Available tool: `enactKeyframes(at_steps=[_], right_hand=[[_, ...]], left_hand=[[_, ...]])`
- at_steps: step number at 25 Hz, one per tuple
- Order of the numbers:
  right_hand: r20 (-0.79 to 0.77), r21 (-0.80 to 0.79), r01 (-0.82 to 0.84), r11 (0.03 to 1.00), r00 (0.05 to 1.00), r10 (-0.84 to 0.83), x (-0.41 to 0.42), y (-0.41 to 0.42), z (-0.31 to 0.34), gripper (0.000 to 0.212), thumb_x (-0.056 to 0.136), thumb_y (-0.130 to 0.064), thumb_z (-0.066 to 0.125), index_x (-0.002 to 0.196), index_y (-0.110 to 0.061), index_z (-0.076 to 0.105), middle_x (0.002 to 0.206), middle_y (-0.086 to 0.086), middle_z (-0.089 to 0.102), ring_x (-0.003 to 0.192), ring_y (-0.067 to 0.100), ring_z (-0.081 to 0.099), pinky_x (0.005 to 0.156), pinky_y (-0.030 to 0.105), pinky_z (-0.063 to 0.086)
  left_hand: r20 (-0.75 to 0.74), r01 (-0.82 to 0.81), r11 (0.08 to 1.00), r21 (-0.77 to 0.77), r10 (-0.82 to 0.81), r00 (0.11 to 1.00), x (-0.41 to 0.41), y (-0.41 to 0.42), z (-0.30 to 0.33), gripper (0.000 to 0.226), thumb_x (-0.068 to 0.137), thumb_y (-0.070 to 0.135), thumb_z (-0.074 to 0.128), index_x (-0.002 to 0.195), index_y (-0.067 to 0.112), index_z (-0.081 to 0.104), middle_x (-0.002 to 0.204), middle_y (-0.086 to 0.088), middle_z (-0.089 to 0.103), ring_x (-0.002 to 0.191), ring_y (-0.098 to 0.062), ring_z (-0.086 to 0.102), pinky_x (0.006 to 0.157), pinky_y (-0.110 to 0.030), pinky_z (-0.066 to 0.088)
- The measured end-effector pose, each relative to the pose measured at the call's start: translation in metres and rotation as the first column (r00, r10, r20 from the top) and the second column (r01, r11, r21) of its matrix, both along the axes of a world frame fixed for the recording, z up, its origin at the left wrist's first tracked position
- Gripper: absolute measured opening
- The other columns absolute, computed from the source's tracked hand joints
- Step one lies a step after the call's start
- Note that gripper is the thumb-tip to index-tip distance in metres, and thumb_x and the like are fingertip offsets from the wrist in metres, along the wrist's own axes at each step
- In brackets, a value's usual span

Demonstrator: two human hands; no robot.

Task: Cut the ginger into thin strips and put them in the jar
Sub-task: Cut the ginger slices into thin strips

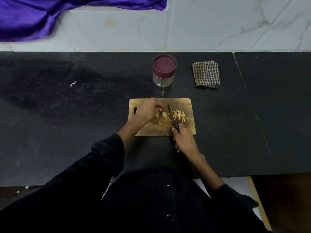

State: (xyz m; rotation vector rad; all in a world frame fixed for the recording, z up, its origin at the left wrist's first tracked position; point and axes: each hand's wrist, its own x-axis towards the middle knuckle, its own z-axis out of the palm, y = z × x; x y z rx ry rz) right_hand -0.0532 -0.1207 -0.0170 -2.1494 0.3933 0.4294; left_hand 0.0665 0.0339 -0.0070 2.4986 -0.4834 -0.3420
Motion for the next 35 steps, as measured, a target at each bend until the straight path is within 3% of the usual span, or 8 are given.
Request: enactKeyframes(at_steps=[3, 6, 9, 18, 27, 35], right_hand=[[-0.011, -0.051, -0.026, 0.998, 1.0, 0.025, -0.008, 0.002, -0.003, 0.018, 0.105, -0.026, 0.042, 0.11, -0.011, 0.051, 0.088, 0.015, 0.064, 0.053, 0.022, 0.06, 0.04, 0.032, 0.048], [-0.01, -0.119, -0.059, 0.991, 0.998, 0.058, -0.009, 0.005, -0.007, 0.02, 0.104, -0.027, 0.042, 0.11, -0.011, 0.053, 0.093, 0.017, 0.067, 0.067, 0.028, 0.061, 0.061, 0.045, 0.057], [-0.028, -0.125, -0.078, 0.989, 0.997, 0.075, -0.009, 0.007, -0.007, 0.021, 0.103, -0.029, 0.043, 0.109, -0.011, 0.053, 0.095, 0.017, 0.066, 0.073, 0.028, 0.06, 0.067, 0.047, 0.057], [-0.068, -0.168, -0.135, 0.977, 0.99, 0.125, -0.007, 0.008, 0.0, 0.023, 0.103, -0.03, 0.043, 0.114, -0.012, 0.052, 0.099, 0.018, 0.066, 0.087, 0.039, 0.066, 0.073, 0.051, 0.056], [-0.025, -0.264, -0.089, 0.96, 0.996, 0.085, -0.007, 0.0, 0.005, 0.024, 0.104, -0.026, 0.042, 0.113, -0.008, 0.054, 0.097, 0.013, 0.064, 0.09, 0.031, 0.063, 0.077, 0.046, 0.053], [0.006, -0.288, -0.161, 0.944, 0.985, 0.17, 0.002, 0.016, 0.011, 0.024, 0.105, -0.03, 0.041, 0.115, -0.01, 0.049, 0.099, 0.011, 0.064, 0.092, 0.028, 0.063, 0.078, 0.046, 0.053]], left_hand=[[0.067, -0.054, 0.998, 0.023, 0.052, 0.996, -0.014, 0.002, -0.005, 0.019, 0.089, 0.015, 0.063, 0.104, 0.019, 0.074, 0.104, 0.005, 0.072, 0.095, -0.01, 0.065, 0.083, -0.031, 0.054], [0.097, -0.093, 0.993, 0.066, 0.086, 0.991, -0.024, -0.002, -0.009, 0.018, 0.091, 0.02, 0.062, 0.105, 0.022, 0.073, 0.108, 0.005, 0.071, 0.097, -0.014, 0.064, 0.078, -0.029, 0.052], [0.108, -0.113, 0.991, 0.072, 0.105, 0.989, -0.029, -0.005, -0.012, 0.018, 0.091, 0.021, 0.061, 0.106, 0.023, 0.072, 0.108, 0.004, 0.07, 0.098, -0.014, 0.064, 0.082, -0.033, 0.053], [0.119, -0.157, 0.986, 0.057, 0.149, 0.982, -0.035, -0.007, -0.019, 0.017, 0.091, 0.024, 0.061, 0.104, 0.021, 0.071, 0.109, 0.001, 0.068, 0.097, -0.016, 0.064, 0.082, -0.039, 0.054], [0.099, -0.144, 0.988, 0.057, 0.138, 0.985, -0.035, -0.004, -0.018, 0.022, 0.091, 0.025, 0.062, 0.112, 0.022, 0.07, 0.119, 0.002, 0.064, 0.106, -0.017, 0.061, 0.086, -0.036, 0.051], [0.113, -0.134, 0.988, 0.078, 0.125, 0.986, -0.035, -0.004, -0.017, 0.022, 0.092, 0.022, 0.06, 0.112, 0.021, 0.071, 0.122, 0.0, 0.062, 0.106, -0.018, 0.061, 0.085, -0.036, 0.052]])
